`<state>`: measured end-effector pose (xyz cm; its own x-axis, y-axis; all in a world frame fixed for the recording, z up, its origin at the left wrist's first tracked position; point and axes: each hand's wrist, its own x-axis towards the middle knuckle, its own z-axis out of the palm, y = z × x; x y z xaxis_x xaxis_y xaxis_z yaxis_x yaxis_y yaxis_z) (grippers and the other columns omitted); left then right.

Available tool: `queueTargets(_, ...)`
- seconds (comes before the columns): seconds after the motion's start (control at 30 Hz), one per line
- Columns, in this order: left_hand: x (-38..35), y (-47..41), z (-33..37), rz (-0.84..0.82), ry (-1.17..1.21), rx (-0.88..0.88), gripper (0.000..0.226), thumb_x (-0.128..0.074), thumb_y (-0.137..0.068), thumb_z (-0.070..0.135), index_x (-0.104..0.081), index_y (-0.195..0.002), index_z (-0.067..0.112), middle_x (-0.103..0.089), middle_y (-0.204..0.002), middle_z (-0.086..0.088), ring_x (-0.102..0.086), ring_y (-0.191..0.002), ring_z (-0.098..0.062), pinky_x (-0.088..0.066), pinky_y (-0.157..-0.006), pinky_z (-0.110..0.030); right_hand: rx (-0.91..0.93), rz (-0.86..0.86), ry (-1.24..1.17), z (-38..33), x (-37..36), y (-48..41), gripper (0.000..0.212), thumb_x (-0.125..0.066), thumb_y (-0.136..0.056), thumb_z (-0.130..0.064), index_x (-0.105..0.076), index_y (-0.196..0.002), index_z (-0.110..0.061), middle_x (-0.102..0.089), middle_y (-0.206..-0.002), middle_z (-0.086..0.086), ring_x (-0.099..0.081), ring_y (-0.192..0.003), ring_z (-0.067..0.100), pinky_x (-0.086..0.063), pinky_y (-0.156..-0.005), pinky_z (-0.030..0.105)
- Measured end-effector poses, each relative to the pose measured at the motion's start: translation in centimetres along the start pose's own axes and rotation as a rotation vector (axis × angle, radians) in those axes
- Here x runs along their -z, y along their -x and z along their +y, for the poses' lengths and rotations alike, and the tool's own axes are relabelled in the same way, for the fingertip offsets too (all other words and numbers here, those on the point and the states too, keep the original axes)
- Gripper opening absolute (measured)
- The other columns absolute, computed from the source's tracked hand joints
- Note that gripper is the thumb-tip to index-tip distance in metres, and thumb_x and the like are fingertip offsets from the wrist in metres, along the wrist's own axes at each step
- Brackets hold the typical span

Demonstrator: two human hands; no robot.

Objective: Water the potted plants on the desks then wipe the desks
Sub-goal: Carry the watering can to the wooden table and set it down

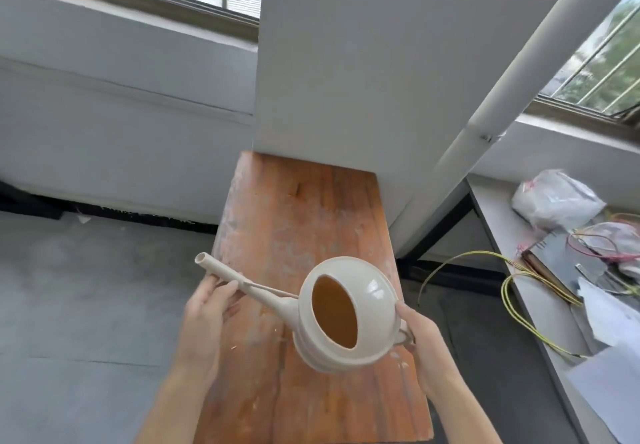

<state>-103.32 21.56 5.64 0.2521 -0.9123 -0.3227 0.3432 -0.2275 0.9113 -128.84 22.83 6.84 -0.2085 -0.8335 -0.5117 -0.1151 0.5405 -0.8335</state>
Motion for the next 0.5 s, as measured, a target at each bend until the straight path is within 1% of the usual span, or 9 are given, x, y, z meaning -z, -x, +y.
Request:
queueTargets(0.07, -0.6, -1.3, 0.1, 0.001, -0.002, 0.017, 0.022, -0.041, -0.092, 0.006, -0.062, -0.099, 0.011, -0.062, -0.096, -0.007, -0.060, -0.093, -0.020, -0.044, -0.080, -0.030, -0.017, -0.007, -0.013, -0.7, -0.1, -1.4, 0.034, -0.043, -0.090, -0.038, -0.070, -0.093, -0.018, -0.062, -0.048, -0.002, -0.059, -0.072, 0.020, -0.040, -0.091, 0.043)
queueTargets(0.13, -1.3, -2.5, 0.5, -0.005, -0.001, 0.030, 0.021, -0.042, -0.092, 0.007, -0.062, -0.088, 0.014, -0.061, -0.091, -0.006, -0.059, -0.090, -0.019, -0.044, -0.081, -0.031, 0.002, 0.003, -0.036, -1.6, -0.1, -2.6, 0.031, -0.043, -0.093, -0.031, -0.070, -0.095, -0.016, -0.061, -0.052, 0.005, -0.060, -0.066, 0.016, -0.045, -0.079, 0.033)
queueTargets(0.17, -1.7, -3.1, 0.8, -0.007, -0.001, 0.037, 0.022, -0.042, -0.092, 0.008, -0.061, -0.084, 0.016, -0.061, -0.090, -0.006, -0.059, -0.090, -0.019, -0.044, -0.081, -0.032, 0.018, 0.004, -0.038, -2.2, -0.1, -3.3, 0.031, -0.044, -0.093, -0.030, -0.069, -0.094, -0.013, -0.063, -0.054, 0.005, -0.061, -0.061, 0.014, -0.045, -0.073, 0.029)
queueTargets(0.2, -2.2, -3.7, 1.2, -0.006, -0.001, 0.044, 0.022, -0.042, -0.092, 0.009, -0.060, -0.083, 0.017, -0.061, -0.090, -0.006, -0.059, -0.090, -0.020, -0.044, -0.081, -0.032, 0.036, 0.003, -0.029, -2.7, -0.1, -4.0, 0.028, -0.044, -0.093, -0.029, -0.069, -0.090, -0.017, -0.067, -0.055, 0.001, -0.062, -0.058, 0.010, -0.044, -0.069, 0.027)
queueTargets(0.27, -3.0, -5.1, 1.8, -0.006, -0.010, 0.053, 0.020, -0.043, -0.092, 0.010, -0.059, -0.084, 0.017, -0.062, -0.090, -0.004, -0.061, -0.091, -0.019, -0.044, -0.083, -0.033, 0.044, -0.008, -0.003, -4.2, -0.2, -5.5, 0.027, -0.043, -0.094, -0.030, -0.068, -0.087, -0.022, -0.071, -0.059, -0.004, -0.064, -0.059, 0.005, -0.043, -0.072, 0.030)
queueTargets(0.33, -3.8, -6.8, 2.4, -0.007, -0.021, 0.052, 0.018, -0.042, -0.092, 0.011, -0.058, -0.086, 0.016, -0.061, -0.090, -0.003, -0.062, -0.090, -0.017, -0.043, -0.083, -0.033, 0.041, -0.036, 0.031, -5.7, -0.2, -7.4, 0.030, -0.042, -0.094, -0.033, -0.069, -0.089, -0.021, -0.070, -0.069, 0.004, -0.065, -0.064, 0.010, -0.044, -0.075, 0.031)
queueTargets(0.4, -4.7, -8.6, 2.9, -0.008, -0.035, 0.037, 0.017, -0.042, -0.092, 0.011, -0.057, -0.086, 0.017, -0.062, -0.092, -0.003, -0.063, -0.091, -0.016, -0.044, -0.080, -0.031, 0.041, -0.040, 0.055, -7.1, -0.1, -9.4, 0.031, -0.041, -0.094, -0.034, -0.068, -0.089, -0.021, -0.067, -0.075, 0.006, -0.063, -0.068, 0.013, -0.044, -0.071, 0.030)
queueTargets(0.47, -5.6, -10.7, 3.3, -0.012, -0.050, 0.023, 0.016, -0.043, -0.092, 0.013, -0.057, -0.086, 0.017, -0.063, -0.095, -0.002, -0.062, -0.095, -0.017, -0.043, -0.080, -0.031, 0.033, -0.034, 0.070, -8.4, -0.2, -11.7, 0.030, -0.040, -0.094, -0.038, -0.065, -0.088, -0.023, -0.066, -0.079, 0.002, -0.059, -0.076, 0.013, -0.041, -0.081, 0.035)
queueTargets(0.5, -6.1, -11.9, 3.5, -0.015, -0.056, 0.018, 0.015, -0.043, -0.092, 0.014, -0.057, -0.085, 0.017, -0.063, -0.096, -0.002, -0.062, -0.097, -0.017, -0.043, -0.079, -0.030, 0.029, -0.038, 0.086, -9.0, -0.3, -13.0, 0.031, -0.040, -0.094, -0.040, -0.065, -0.092, -0.022, -0.066, -0.086, 0.002, -0.057, -0.081, 0.014, -0.039, -0.087, 0.039)
